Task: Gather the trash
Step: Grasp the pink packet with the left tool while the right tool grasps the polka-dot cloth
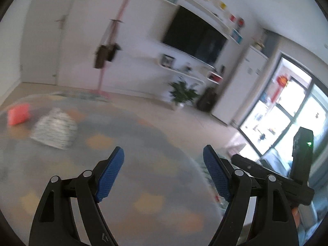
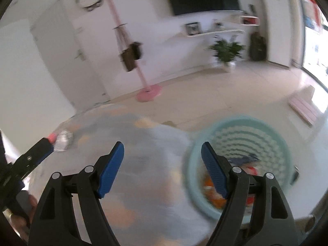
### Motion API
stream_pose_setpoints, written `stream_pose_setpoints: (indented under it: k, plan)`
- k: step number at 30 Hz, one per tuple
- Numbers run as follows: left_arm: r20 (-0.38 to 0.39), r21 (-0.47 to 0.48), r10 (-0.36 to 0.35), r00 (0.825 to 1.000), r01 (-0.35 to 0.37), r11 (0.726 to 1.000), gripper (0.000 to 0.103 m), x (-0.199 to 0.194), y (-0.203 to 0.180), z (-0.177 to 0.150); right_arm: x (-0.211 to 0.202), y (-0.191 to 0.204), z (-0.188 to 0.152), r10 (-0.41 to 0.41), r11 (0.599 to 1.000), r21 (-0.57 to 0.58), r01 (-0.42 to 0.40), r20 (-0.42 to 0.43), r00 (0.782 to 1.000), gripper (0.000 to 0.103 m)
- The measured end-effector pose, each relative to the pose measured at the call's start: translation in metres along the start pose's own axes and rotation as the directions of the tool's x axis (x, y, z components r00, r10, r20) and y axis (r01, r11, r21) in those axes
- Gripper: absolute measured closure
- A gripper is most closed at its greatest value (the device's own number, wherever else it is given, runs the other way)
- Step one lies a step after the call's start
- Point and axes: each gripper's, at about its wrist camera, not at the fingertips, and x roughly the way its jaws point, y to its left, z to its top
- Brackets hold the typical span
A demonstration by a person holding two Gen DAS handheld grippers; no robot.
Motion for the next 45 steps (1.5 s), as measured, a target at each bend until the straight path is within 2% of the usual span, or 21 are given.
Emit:
stream_pose_setpoints:
  k: [2, 5, 7, 12, 15, 17, 19, 21, 23, 28, 29, 30, 31, 32, 34, 36, 39, 41, 42, 44, 45]
  plan:
    - [0.020, -0.021, 0.051, 0.999, -0.050, 0.999, 0.026, -0.012, 0.022, 0.005, 0.008, 0.029, 0.004, 0.034, 0.998, -0.054, -0.035, -0.009, 0.999, 0.029]
    - [0.052, -0.073, 0.154, 0.987, -0.150, 0.986, 0.026, -0.034, 0.067, 0.011, 0.026, 0.079, 0.008, 0.109, 0.985, -0.131, -0.115, -0.045, 0.993, 0.029]
    - [0.058, -0.111, 0.221, 0.974, -0.214, 0.971, 0.025, -0.045, 0.095, 0.016, 0.042, 0.117, 0.011, 0.166, 0.966, -0.189, -0.179, -0.082, 0.983, 0.030]
    - [0.058, -0.201, 0.358, 0.932, -0.340, 0.919, 0.026, -0.061, 0.163, 0.023, 0.081, 0.193, 0.009, 0.221, 0.912, -0.322, -0.253, -0.133, 0.966, 0.031]
    - [0.049, -0.228, 0.418, 0.907, -0.397, 0.889, 0.026, -0.060, 0.193, 0.020, 0.115, 0.220, 0.011, 0.273, 0.892, -0.305, -0.335, -0.228, 0.935, 0.031]
    - [0.046, -0.236, 0.429, 0.902, -0.407, 0.882, 0.026, -0.061, 0.200, 0.012, 0.138, 0.235, 0.011, 0.250, 0.895, -0.310, -0.320, -0.245, 0.937, 0.031]
    - [0.028, -0.241, 0.427, 0.904, -0.409, 0.880, 0.027, -0.059, 0.202, 0.008, 0.154, 0.247, 0.006, 0.223, 0.887, -0.352, -0.299, -0.241, 0.945, 0.031]
    - [0.048, -0.223, 0.432, 0.901, -0.412, 0.884, 0.025, -0.062, 0.198, 0.010, 0.173, 0.254, 0.002, 0.190, 0.883, -0.381, -0.274, -0.243, 0.951, 0.031]
    - [0.040, -0.218, 0.436, 0.899, -0.418, 0.882, 0.025, -0.061, 0.198, 0.012, 0.187, 0.258, 0.001, 0.193, 0.878, -0.385, -0.284, -0.260, 0.946, 0.031]
    - [0.012, -0.237, 0.416, 0.909, -0.401, 0.885, 0.025, -0.058, 0.201, 0.013, 0.209, 0.274, 0.000, 0.193, 0.870, -0.391, -0.300, -0.289, 0.938, 0.031]
    - [-0.003, -0.244, 0.411, 0.912, -0.399, 0.884, 0.025, -0.057, 0.204, 0.014, 0.212, 0.277, -0.002, 0.185, 0.865, -0.401, -0.302, -0.304, 0.934, 0.036]
    - [-0.023, -0.255, 0.393, 0.919, -0.386, 0.887, 0.025, -0.056, 0.207, 0.016, 0.215, 0.279, -0.004, 0.178, 0.859, -0.411, -0.306, -0.320, 0.930, 0.049]
    - [-0.035, -0.259, 0.375, 0.926, -0.371, 0.892, 0.025, -0.056, 0.210, 0.020, 0.215, 0.282, -0.006, 0.159, 0.852, -0.436, -0.290, -0.312, 0.936, 0.071]
    - [-0.040, -0.257, 0.370, 0.928, -0.367, 0.894, 0.025, -0.054, 0.211, 0.024, 0.213, 0.285, -0.008, 0.146, 0.838, -0.465, -0.285, -0.312, 0.939, 0.072]
    - [-0.044, -0.220, 0.380, 0.924, -0.380, 0.898, 0.025, -0.053, 0.211, 0.039, 0.208, 0.288, -0.013, 0.142, 0.823, -0.493, -0.283, -0.305, 0.942, 0.081]
    - [-0.085, -0.167, 0.381, 0.921, -0.390, 0.905, 0.022, -0.041, 0.215, 0.052, 0.202, 0.282, -0.014, 0.163, 0.828, -0.474, -0.299, -0.308, 0.937, 0.088]
    - [-0.118, -0.158, 0.376, 0.919, -0.391, 0.907, 0.022, -0.019, 0.231, 0.060, 0.194, 0.269, -0.011, 0.172, 0.851, -0.434, -0.296, -0.303, 0.937, 0.092]
    - [-0.151, -0.172, 0.341, 0.928, -0.365, 0.915, 0.026, -0.004, 0.241, 0.059, 0.183, 0.258, -0.008, 0.161, 0.865, -0.425, -0.268, -0.272, 0.949, 0.095]
    - [-0.161, -0.185, 0.302, 0.940, -0.329, 0.926, 0.026, 0.003, 0.246, 0.058, 0.179, 0.254, -0.006, 0.154, 0.869, -0.425, -0.254, -0.255, 0.955, 0.095]
    - [-0.132, -0.171, 0.284, 0.950, -0.304, 0.937, 0.027, 0.004, 0.244, 0.057, 0.168, 0.243, -0.005, 0.145, 0.878, -0.421, -0.228, -0.219, 0.965, 0.095]
    - [-0.117, -0.157, 0.235, 0.965, -0.252, 0.955, 0.030, 0.004, 0.240, 0.057, 0.165, 0.238, -0.004, 0.152, 0.883, -0.411, -0.228, -0.210, 0.966, 0.095]
